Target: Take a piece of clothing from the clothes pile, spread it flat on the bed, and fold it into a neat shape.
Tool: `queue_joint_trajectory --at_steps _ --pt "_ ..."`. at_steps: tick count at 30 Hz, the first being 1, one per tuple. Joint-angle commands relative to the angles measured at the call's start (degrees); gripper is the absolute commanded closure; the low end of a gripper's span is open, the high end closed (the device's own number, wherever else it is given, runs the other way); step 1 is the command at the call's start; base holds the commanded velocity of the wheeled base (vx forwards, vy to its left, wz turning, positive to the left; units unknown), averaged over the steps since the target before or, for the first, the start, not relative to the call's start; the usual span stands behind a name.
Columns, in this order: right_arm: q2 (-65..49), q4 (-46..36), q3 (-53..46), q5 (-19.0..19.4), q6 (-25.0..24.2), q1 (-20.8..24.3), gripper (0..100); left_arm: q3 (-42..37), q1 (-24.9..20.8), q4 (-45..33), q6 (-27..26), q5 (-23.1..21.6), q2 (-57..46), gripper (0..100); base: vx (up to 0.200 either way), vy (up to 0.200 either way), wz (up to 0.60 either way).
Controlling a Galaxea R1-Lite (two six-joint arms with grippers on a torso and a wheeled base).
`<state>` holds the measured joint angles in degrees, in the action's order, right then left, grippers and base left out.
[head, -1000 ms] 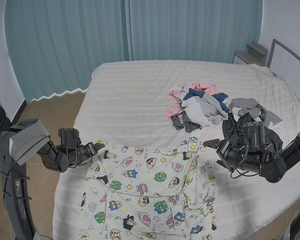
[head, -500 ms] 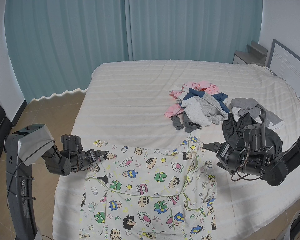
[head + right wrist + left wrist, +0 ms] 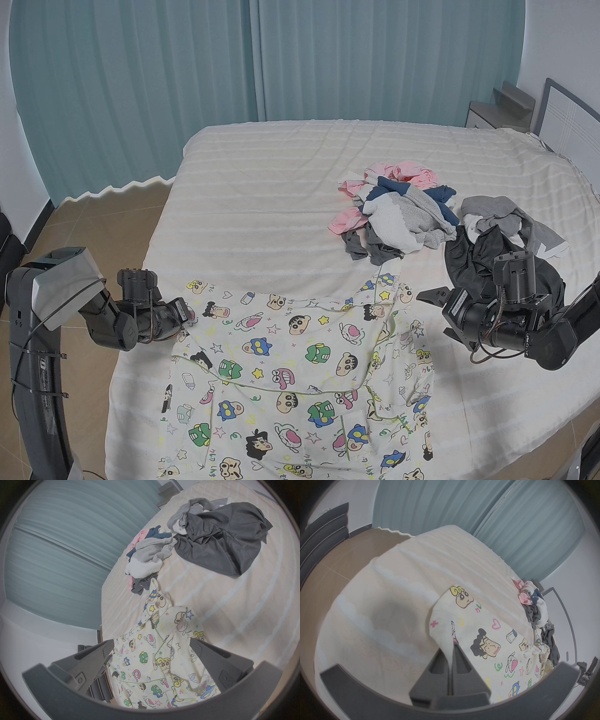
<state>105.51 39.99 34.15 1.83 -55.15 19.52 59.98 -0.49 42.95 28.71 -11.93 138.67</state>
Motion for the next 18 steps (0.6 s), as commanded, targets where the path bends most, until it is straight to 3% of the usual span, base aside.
queue_joint_trajectory --at_steps 1,11,18 --pt "1.6 0.0 -0.1 0.0 0.1 -1.0 0 -0.6 1.5 0.0 -0.1 0.1 -2.5 100 0.000 0.000 0.00" --pt "6.2 0.0 -1.9 0.1 4.0 -2.1 0 -1.2 5.5 0.1 -0.2 0.0 -5.6 100 0.000 0.000 0.00" --pt "6.8 0.1 -1.2 0.1 4.0 -2.2 0 -0.9 6.9 0.1 -0.2 0.0 -5.6 100 0.000 0.000 0.00"
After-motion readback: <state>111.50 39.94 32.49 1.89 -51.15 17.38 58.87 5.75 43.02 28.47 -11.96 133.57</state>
